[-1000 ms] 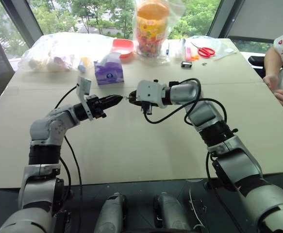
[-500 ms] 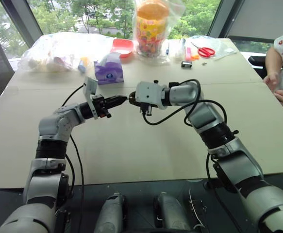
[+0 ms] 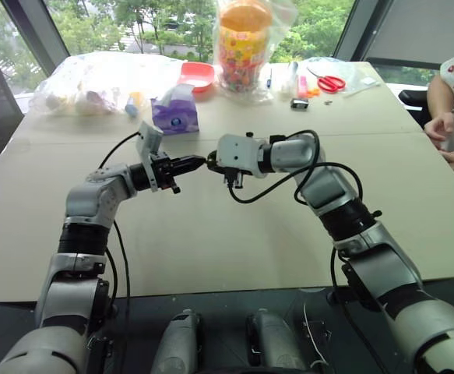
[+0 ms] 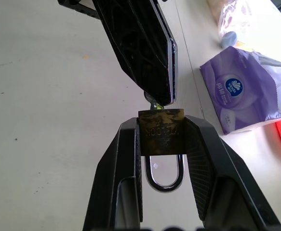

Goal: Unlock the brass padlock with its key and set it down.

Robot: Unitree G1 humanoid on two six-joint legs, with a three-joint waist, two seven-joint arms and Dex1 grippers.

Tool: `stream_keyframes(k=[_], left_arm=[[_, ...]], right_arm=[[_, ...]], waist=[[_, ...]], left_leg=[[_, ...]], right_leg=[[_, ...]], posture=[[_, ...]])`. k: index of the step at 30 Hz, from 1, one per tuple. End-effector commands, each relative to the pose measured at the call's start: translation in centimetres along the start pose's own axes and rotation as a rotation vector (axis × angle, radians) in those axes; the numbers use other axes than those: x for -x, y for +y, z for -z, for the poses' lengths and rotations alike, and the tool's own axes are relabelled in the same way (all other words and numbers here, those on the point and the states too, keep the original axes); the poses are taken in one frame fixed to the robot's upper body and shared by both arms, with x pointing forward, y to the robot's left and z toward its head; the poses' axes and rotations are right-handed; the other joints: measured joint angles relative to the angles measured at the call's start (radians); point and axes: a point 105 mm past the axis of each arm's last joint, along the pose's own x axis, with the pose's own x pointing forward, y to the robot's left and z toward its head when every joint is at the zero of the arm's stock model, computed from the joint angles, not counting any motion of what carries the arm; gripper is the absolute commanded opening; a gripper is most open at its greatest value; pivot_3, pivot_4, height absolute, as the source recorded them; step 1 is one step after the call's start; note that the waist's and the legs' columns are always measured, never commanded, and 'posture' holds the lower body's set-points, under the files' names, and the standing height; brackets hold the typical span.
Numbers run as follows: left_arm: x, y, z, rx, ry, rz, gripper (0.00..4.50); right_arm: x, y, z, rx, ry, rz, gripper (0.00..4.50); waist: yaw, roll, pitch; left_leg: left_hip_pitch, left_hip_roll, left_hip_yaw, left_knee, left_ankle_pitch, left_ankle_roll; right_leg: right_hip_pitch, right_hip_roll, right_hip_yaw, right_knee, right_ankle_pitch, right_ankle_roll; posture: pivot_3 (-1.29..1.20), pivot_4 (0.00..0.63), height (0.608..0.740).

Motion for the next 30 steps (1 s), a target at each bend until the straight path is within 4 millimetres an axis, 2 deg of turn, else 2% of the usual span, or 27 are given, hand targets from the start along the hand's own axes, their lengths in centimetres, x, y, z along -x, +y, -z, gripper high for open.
stream_keyframes(k=[1,4,10,18,21,23,26,28,30], left_arm=[[0.0,-0.8,1.0,-0.120,0.080,0.028,0.12],[0.0,-1.0,1.3,-0.283,0.118,0.025,0.12],[-0.1,-1.3,1.5,-0.466,0.124,0.060,0.12],[-0.3,-1.3,1.6,-0.601,0.125,0.101,0.12],[-0.2,-0.4,1.5,-0.548,0.130,0.058,0.12],[-0.3,0.0,-0.2,-0.358,0.029,0.023,0.12],[-0.1,1.2,-0.5,-0.356,0.032,-0.052,0.12],[-0.1,2.0,-0.5,-0.241,0.049,-0.097,0.12],[0.2,1.6,-1.0,0.064,0.022,-0.039,0.12]], right_arm=[[0.9,-1.9,-2.2,0.049,-0.063,0.077,0.66],[0.9,-2.1,-2.0,0.041,-0.059,0.081,0.66],[0.8,-2.2,-2.2,0.032,-0.066,0.086,0.66],[0.8,-2.3,-2.5,0.022,-0.078,0.085,0.66],[0.8,-2.3,-2.5,0.025,-0.077,0.087,0.66],[0.8,-2.3,-2.6,0.035,-0.078,0.090,0.66],[0.8,-2.2,-2.6,0.052,-0.072,0.094,0.66],[0.8,-2.2,-2.6,0.069,-0.069,0.101,0.66],[0.8,-2.3,-2.9,0.134,-0.068,0.121,0.66]], waist=[[0.000,0.000,0.000],[0.000,0.000,0.000],[0.003,0.000,0.000],[0.003,0.000,0.000],[0.004,0.000,0.000],[0.005,0.000,0.000],[0.002,0.000,0.000],[0.002,0.000,0.000],[0.001,0.000,0.000]], left_leg=[[0.000,0.000,0.000,0.000,0.000,0.000],[0.000,0.000,0.000,0.000,0.000,0.000],[0.000,0.000,0.000,0.000,0.000,0.000],[0.000,0.000,0.000,0.000,0.000,0.000],[0.000,0.000,0.000,0.000,0.000,0.000],[0.000,0.000,0.000,0.000,0.000,0.000],[0.000,0.000,0.000,0.001,0.000,0.001],[0.000,0.000,0.000,0.001,0.000,0.001],[0.000,0.000,0.000,0.001,0.000,0.001]], right_leg=[[0.000,0.000,0.000,0.000,0.000,0.000],[0.000,0.000,0.000,0.000,0.000,0.000],[0.000,0.000,0.000,0.000,0.000,0.000],[0.000,0.001,0.000,0.000,0.000,0.000],[0.000,0.001,-0.001,0.000,0.000,0.000],[0.000,0.001,-0.001,0.000,0.000,0.000],[0.000,0.001,-0.001,0.000,0.000,0.000],[0.000,0.001,-0.001,0.000,0.000,0.001],[0.000,0.002,-0.001,0.000,0.000,0.001]], posture=[[0.00,0.150,0.740],[0.00,0.150,0.740],[0.00,0.150,0.740],[0.00,0.150,0.740],[0.00,0.150,0.740],[0.00,0.150,0.740],[0.00,0.150,0.740],[0.00,0.150,0.740],[0.00,0.150,0.740]])
